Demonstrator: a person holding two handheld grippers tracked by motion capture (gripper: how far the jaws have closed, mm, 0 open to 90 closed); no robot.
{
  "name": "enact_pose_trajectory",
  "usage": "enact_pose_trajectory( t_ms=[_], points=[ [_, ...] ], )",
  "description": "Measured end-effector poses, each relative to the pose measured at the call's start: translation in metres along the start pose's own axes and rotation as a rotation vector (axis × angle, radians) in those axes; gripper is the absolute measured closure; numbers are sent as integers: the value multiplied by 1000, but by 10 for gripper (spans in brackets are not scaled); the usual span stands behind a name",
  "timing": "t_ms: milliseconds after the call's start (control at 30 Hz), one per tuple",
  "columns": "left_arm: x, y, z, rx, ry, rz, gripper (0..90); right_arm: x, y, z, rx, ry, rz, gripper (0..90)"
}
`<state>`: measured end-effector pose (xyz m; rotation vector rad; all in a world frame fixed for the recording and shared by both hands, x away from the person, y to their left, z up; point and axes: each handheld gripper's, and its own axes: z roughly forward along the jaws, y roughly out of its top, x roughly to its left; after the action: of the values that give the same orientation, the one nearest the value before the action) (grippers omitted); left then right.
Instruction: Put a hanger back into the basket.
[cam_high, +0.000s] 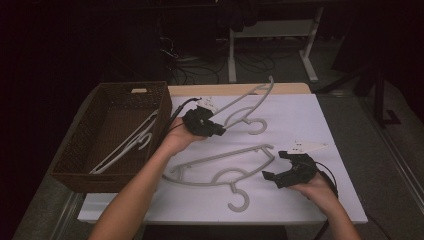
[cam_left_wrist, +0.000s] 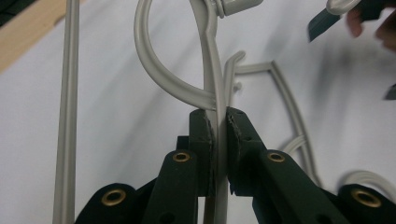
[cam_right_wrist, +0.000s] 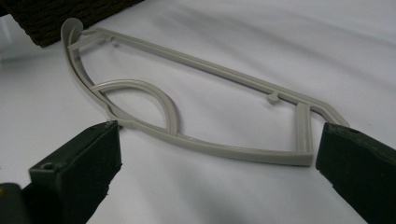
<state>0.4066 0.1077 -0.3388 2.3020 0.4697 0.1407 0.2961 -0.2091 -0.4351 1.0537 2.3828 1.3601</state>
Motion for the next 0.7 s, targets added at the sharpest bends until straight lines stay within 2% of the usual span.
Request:
enact_pose_trajectory(
  t_ms=[67,100,200,400,433,467,600,700],
  points=[
    [-1,2,-6,-8,-4,-8,826,0,0,0,-2,-1,1,0],
    [-3,6,-20,-18,-12,-19,826,0,0,-1,-3,-2,1,0],
    [-5,11,-42,-38,-22,-36,826,0,0,-1,-5,-1,4,0],
    [-4,9,-91,-55,5,-21,825,0,0,-1,-6,-2,0,0],
    [-4,9,-91,-55,5,-21,825,0,0,-1,-6,-2,0,0],
    [-2,4,-106,-55,17,-18,825,0,0,-1,-5,-3,0,0],
    [3,-11,-132,-64,35,-25,825,0,0,0,-2,-2,2,0],
    [7,-25,-149,-55,64,-27,825,0,0,1,2,-3,2,0]
  ],
)
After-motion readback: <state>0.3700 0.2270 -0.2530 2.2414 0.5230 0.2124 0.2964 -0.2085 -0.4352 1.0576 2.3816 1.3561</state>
